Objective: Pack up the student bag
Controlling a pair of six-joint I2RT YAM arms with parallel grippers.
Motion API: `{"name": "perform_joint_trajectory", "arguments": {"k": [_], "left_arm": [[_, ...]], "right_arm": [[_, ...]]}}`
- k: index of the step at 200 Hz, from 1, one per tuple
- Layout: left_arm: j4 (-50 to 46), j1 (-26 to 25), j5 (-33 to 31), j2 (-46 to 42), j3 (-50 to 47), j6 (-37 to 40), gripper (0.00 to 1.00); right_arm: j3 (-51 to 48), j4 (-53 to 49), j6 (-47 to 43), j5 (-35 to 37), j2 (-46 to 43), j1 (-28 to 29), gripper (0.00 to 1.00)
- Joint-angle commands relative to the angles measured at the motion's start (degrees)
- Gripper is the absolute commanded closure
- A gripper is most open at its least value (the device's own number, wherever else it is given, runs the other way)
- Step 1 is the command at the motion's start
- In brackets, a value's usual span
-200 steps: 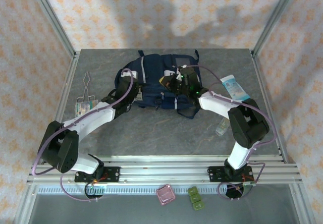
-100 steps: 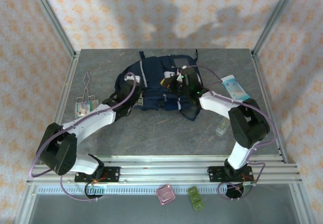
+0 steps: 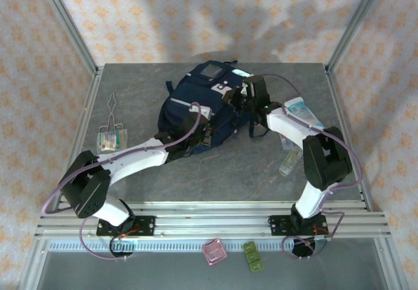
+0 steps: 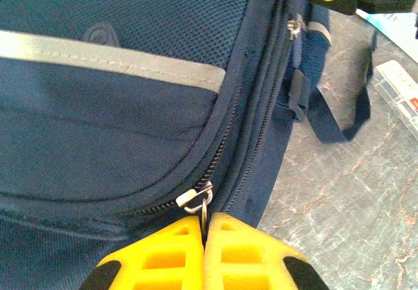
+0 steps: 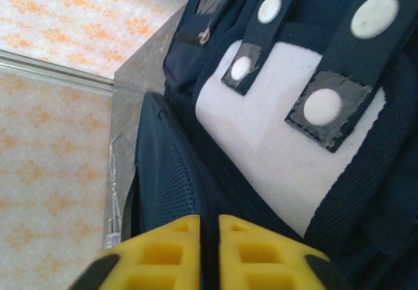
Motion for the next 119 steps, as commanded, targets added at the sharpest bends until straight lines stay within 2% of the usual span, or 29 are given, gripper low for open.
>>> {"name": "perform_joint_trajectory", "arguments": {"k": [1, 17, 25, 69, 119], "left_arm": [[-0.1, -0.7, 0.8, 1.3, 1.5, -0.6, 1.00], [0.0, -0.7, 0.7, 0.9, 1.5, -0.9, 1.00], [0.0, -0.6, 0.5, 0.6, 1.2, -1.2, 1.00], [0.9, -0.7, 0.4, -0.6, 0.3, -2.1, 1.00], [1.9, -0.7, 0.4, -1.7, -0.4, -2.4, 1.00]], "right_arm": [[0.9, -0.1, -1.7, 2.5, -5.0, -0.3, 0.67], [-2.9, -1.3, -1.6, 4.1, -9.6, -0.3, 0.46], [-4.8, -1.6, -1.3, 4.2, -11.9, -0.3, 0.41], [-12.0, 0.5, 4.5, -1.8, -16.5, 0.6, 0.41], [-13.8, 2.6, 8.2, -2.4, -13.2, 3.6, 0.44]]}}
